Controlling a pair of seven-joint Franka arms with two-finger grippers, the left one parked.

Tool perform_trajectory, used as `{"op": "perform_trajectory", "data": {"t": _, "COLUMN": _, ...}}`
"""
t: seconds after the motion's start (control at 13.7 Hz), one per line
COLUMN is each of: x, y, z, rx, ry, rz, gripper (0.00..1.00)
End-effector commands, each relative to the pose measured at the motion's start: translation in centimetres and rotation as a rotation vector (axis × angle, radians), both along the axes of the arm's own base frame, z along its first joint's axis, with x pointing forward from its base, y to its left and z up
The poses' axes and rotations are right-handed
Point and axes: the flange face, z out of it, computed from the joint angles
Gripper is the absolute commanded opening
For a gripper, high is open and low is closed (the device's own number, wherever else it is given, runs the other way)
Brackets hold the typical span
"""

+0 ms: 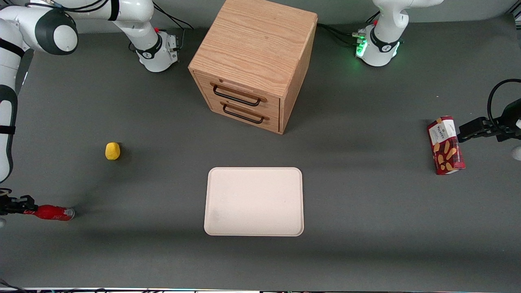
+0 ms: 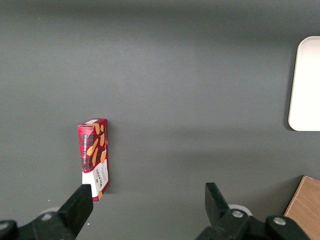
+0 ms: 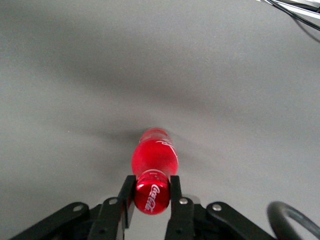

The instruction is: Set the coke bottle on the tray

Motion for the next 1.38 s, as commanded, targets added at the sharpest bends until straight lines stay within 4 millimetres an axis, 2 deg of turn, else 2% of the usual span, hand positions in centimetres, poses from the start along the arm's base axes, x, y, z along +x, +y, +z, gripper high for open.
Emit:
{"op": "perform_trajectory", "data": {"t": 0.0, "x": 0.0, "y": 0.0, "z": 1.2, "rx": -0.032, "ry": -0.007, "rz": 0.025, "gripper": 0.0}}
{"op": "perform_trajectory", "data": {"t": 0.22, "x": -0.9, "y": 0.5, "z": 5.7, "rx": -0.04, "ry": 0.001, "rz": 0.03, "gripper": 0.0}}
{"op": "perform_trajectory", "data": {"t": 0.51, "x": -4.1, "y": 1.6, "z": 15.0, "rx": -0.033, "ry": 0.029, "rz": 0.024, "gripper": 0.0}}
{"op": "perform_trajectory", "data": {"t": 0.73, "x": -7.5, "y": 2.8, "z": 22.2, "rx": -0.028, "ry": 0.043, "rz": 0.019, "gripper": 0.0}}
{"op": "perform_trajectory", "data": {"t": 1.09, "x": -15.2, "y": 5.0, "z": 34.8, "rx": -0.059, "ry": 0.01, "rz": 0.063, "gripper": 0.0}}
{"op": "perform_trajectory", "data": {"t": 1.17, "x": -16.6, "y": 5.5, "z": 36.6, "rx": -0.063, "ry": 0.003, "rz": 0.059, "gripper": 0.0}}
{"op": "perform_trajectory", "data": {"t": 1.31, "x": -18.3, "y": 6.2, "z": 38.6, "rx": -0.061, "ry": -0.006, "rz": 0.056, "gripper": 0.0}}
